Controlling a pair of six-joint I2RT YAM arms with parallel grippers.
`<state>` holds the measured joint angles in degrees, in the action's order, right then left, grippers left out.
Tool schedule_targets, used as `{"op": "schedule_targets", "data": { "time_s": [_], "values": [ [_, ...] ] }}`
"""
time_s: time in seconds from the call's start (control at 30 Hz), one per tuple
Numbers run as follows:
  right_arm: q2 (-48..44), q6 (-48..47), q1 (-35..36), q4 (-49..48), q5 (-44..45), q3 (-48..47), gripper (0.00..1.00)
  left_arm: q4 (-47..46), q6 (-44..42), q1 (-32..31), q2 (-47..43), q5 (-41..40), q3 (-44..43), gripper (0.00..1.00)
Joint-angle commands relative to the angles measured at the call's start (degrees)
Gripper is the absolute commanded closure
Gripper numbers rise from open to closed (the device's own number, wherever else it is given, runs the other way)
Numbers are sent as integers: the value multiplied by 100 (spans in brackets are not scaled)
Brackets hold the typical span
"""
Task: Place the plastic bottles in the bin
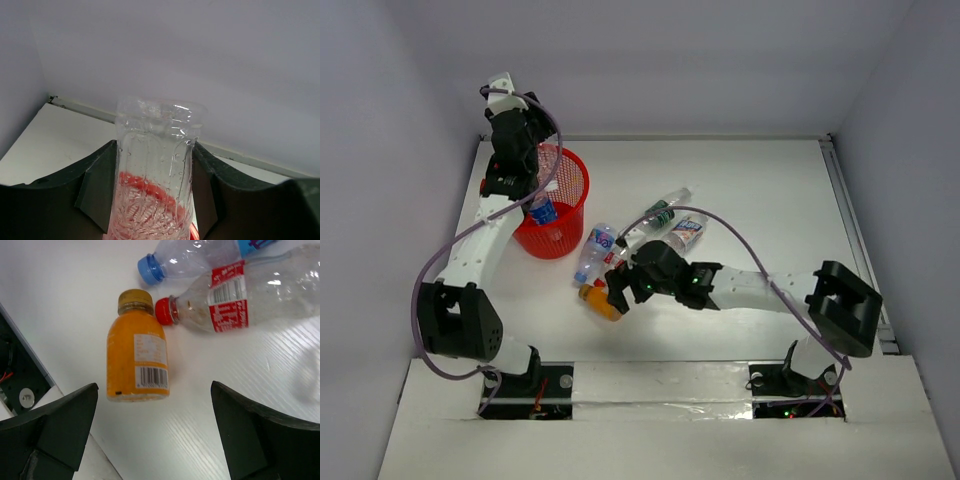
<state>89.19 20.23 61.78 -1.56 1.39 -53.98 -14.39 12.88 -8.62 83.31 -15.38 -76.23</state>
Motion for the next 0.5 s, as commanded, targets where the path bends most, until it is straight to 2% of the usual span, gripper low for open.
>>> {"op": "schedule_targets", "data": {
  "time_s": [0.0, 0.07, 0.2, 0.3, 0.47],
  "values": [
    [326, -203, 185, 7, 344, -543, 0, -820, -58, 36, 44, -27, 90, 53],
    [598, -230, 185, 42, 327, -745, 0, -881, -75, 36, 63, 43, 195, 39],
    [1029, -256, 185, 112, 125, -1036, 0, -872, -102, 36, -7, 43, 327, 25],
    [1302, -239, 238, 130, -42, -1194, 0, -793, 38, 36, -208, 210, 424, 21],
    [1514, -177, 291, 332, -86, -1265, 1, -715, 486, 36, -657, 885, 617, 22]
  ]
}}
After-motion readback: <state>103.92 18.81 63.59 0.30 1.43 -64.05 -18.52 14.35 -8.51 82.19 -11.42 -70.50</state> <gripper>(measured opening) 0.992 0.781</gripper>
